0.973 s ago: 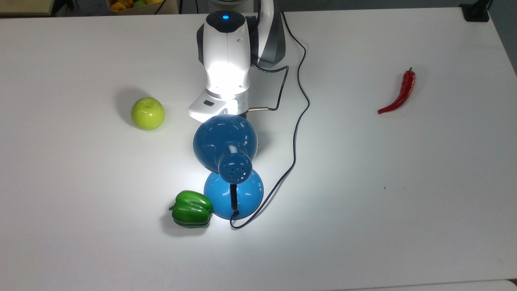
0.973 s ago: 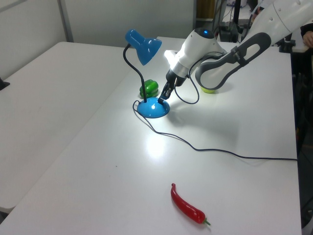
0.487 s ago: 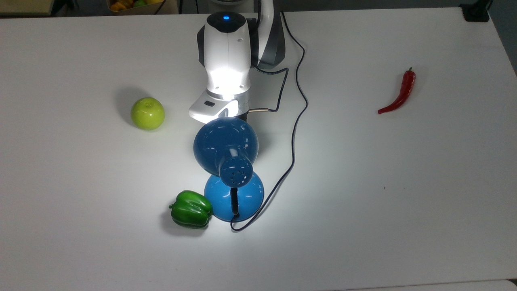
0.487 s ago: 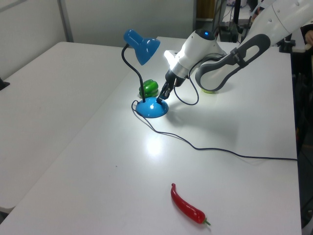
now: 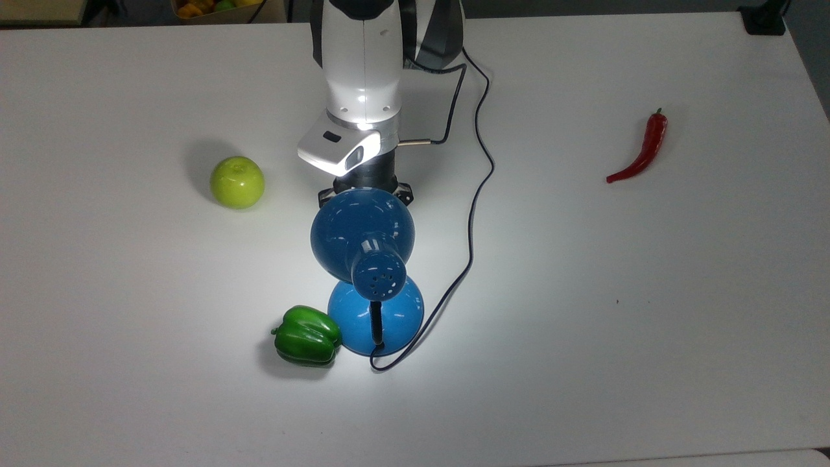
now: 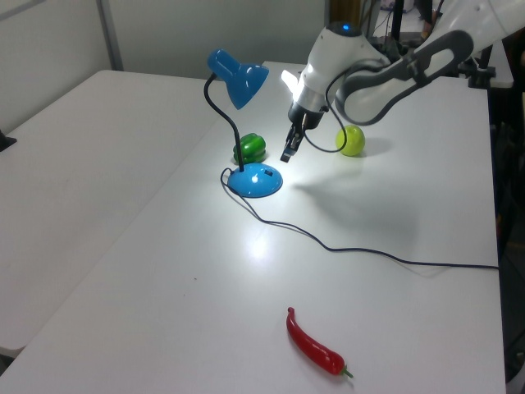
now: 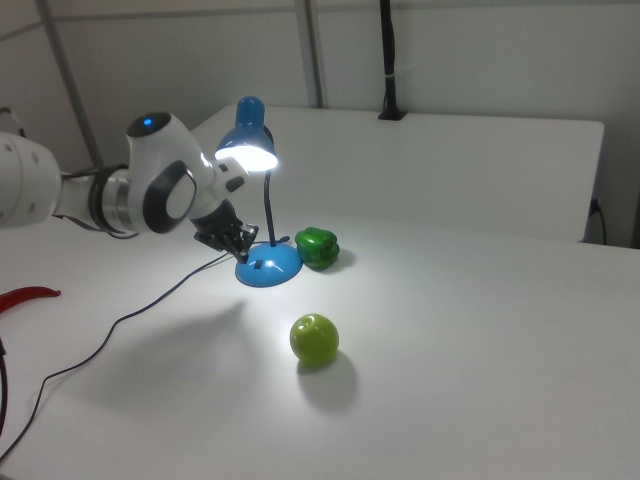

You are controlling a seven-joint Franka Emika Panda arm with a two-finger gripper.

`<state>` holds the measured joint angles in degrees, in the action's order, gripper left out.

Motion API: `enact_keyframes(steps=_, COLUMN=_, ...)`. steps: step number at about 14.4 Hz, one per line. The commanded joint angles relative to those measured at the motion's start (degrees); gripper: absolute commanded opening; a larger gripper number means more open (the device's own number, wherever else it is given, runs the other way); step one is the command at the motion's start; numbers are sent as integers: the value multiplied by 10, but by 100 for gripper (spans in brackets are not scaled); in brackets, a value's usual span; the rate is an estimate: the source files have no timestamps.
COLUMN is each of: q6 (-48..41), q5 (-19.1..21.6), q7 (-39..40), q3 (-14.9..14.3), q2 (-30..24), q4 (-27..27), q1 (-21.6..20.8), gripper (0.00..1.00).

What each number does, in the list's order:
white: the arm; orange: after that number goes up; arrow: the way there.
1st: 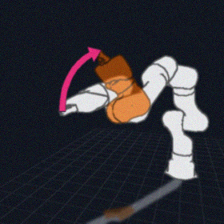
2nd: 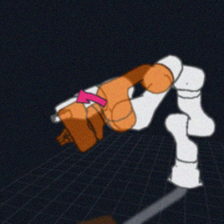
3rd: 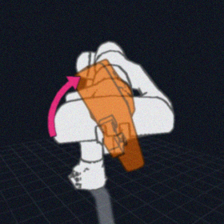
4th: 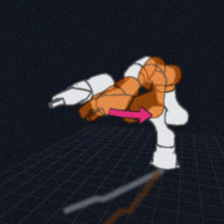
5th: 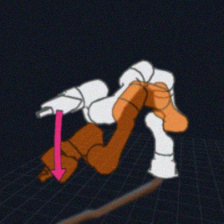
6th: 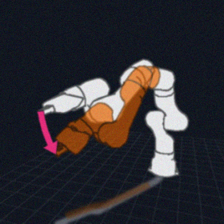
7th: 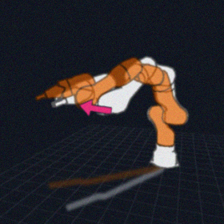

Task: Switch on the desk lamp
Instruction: 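Lift the gripper up and away from the lit lamp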

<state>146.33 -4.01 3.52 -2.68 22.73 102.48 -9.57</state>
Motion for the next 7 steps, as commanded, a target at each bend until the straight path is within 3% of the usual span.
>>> enact_keyframes(steps=1, q6=-154, q5=-14, q7=-18, q3=-2, q2=-89, q4=25, q1=-9, gripper=27)
enact_keyframes(steps=2, q6=-200, q5=-7, q7=-18, q3=-2, q2=-112, q4=25, q1=-9, gripper=59)
enact_keyframes(steps=3, q6=-242, q5=-5, q7=-20, q3=-1, q2=-134, q4=25, q1=-9, gripper=82)
enact_keyframes(steps=5, q6=-321, q5=0, q7=-60, q3=0, q2=-165, q4=6, q1=-9, gripper=100)
enact_keyframes(steps=7, q6=-380, q5=1, q7=-82, q3=1, q2=-187, q4=-15, q1=-9, gripper=100)
